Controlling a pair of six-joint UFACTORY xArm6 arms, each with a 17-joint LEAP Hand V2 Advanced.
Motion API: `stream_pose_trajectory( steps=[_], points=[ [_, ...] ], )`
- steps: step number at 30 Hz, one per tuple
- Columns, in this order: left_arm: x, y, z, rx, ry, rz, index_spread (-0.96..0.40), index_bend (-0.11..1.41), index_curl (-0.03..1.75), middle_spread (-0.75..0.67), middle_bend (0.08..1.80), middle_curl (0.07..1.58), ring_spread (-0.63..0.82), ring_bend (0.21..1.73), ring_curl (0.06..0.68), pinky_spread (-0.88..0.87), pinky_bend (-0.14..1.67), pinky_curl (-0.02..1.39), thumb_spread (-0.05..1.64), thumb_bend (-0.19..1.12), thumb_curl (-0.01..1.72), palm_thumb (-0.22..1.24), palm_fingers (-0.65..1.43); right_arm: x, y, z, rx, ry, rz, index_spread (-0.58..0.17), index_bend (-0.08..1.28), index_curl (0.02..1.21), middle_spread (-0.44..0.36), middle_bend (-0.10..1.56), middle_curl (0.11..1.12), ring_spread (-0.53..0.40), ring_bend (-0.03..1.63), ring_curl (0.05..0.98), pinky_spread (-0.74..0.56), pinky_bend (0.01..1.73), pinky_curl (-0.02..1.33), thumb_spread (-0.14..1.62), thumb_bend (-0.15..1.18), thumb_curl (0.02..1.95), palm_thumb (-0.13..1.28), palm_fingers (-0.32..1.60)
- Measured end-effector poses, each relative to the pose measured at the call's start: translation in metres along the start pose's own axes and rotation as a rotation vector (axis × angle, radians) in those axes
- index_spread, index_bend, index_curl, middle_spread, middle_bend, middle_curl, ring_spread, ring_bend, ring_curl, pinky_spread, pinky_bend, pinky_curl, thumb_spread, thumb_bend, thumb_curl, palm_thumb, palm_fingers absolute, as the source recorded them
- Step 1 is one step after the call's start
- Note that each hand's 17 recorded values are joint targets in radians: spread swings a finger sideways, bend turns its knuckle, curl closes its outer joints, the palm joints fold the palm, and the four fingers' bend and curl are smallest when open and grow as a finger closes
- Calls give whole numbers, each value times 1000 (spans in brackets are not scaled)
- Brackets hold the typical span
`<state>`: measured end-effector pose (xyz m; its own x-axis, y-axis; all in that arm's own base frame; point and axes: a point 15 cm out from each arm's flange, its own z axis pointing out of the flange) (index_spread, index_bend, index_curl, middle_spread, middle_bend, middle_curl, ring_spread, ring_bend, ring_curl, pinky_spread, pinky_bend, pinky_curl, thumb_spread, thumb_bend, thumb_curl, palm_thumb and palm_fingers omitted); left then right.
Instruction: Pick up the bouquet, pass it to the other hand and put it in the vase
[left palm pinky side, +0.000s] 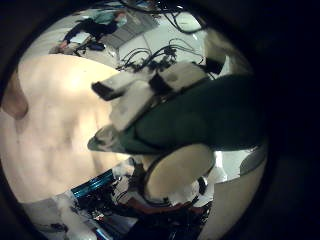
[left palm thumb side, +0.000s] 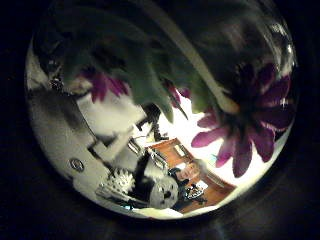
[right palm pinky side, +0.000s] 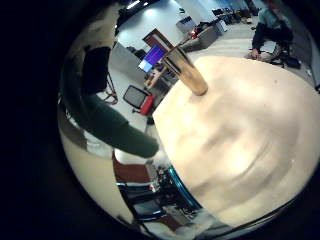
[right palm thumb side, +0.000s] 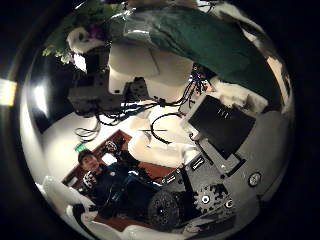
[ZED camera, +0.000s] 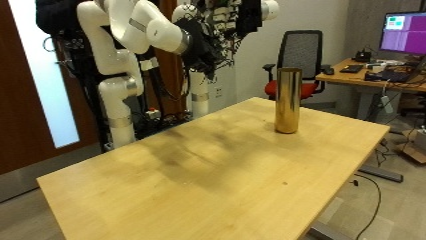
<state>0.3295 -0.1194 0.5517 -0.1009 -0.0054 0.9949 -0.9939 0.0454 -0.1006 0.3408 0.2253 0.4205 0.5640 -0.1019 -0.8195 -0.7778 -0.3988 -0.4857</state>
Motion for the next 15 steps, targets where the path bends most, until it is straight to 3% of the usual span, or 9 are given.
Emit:
stream_pose_trajectory(
  steps=[3,4,5,8,10,12,13,14,15],
  points=[
    [4,-1,-4,38,-1,37,-465,515,576,-516,1009,802,-458,1318,469,-634,1077,552,744,18,497,955,1225,11,16,7,-12,-16,49,-284,844,958,-158,1213,720,-214,1358,586,-324,1134,889,767,-51,748,886,1072],
    [5,0,-4,39,-3,49,-503,573,630,-516,1036,822,-448,1345,484,-628,1098,565,679,7,532,993,1199,13,18,7,-15,-15,53,-295,757,941,-165,1177,710,-223,1335,577,-351,1138,867,764,-50,728,867,1000],
    [5,0,-4,40,-5,61,-526,607,669,-514,1058,835,-443,1361,494,-619,1102,571,621,-2,560,1018,1173,14,19,8,-15,-17,58,-298,692,929,-170,1133,702,-235,1319,571,-376,1122,851,765,-51,714,854,885],
    [8,1,-4,39,-10,104,-583,657,782,-506,1105,868,-424,1402,518,-604,1124,592,476,-21,631,1046,1119,19,20,8,-19,-30,73,-311,534,900,-182,1078,694,-254,1312,565,-439,1121,817,778,-41,678,831,780],
    [11,0,-2,31,-16,139,-609,669,853,-503,1127,883,-417,1414,526,-599,1130,601,415,-24,667,1050,1105,24,23,6,-24,-52,95,-294,184,780,-174,876,632,-266,1286,548,-500,1145,787,848,-27,646,832,282],
    [11,1,0,21,-17,166,-632,653,923,-498,1142,891,-410,1427,534,-596,1137,610,374,-26,700,1047,1092,23,25,5,-33,-79,107,-300,170,697,-124,700,559,-201,1162,514,-407,1029,757,881,-33,619,817,-45],
    [12,1,1,18,-19,185,-639,649,947,-496,1144,893,-408,1428,535,-594,1138,613,365,-26,710,1046,1091,23,26,4,-34,-93,115,-307,160,646,-112,673,535,-185,1126,488,-376,999,738,890,-33,609,813,-13],
    [14,2,1,16,-23,198,-647,638,978,-493,1149,895,-407,1429,537,-593,1138,616,356,-26,722,1044,1090,24,27,0,-25,-106,125,-309,202,619,-37,557,482,-80,952,415,-208,884,695,903,-54,588,774,-279],
    [14,2,2,14,-29,206,-657,628,1009,-490,1152,896,-406,1430,538,-593,1138,618,348,-24,735,1046,1089,26,27,-3,-17,-113,134,-313,178,590,-3,502,457,-29,877,389,-112,838,669,911,-46,577,763,-273]
  ],
)
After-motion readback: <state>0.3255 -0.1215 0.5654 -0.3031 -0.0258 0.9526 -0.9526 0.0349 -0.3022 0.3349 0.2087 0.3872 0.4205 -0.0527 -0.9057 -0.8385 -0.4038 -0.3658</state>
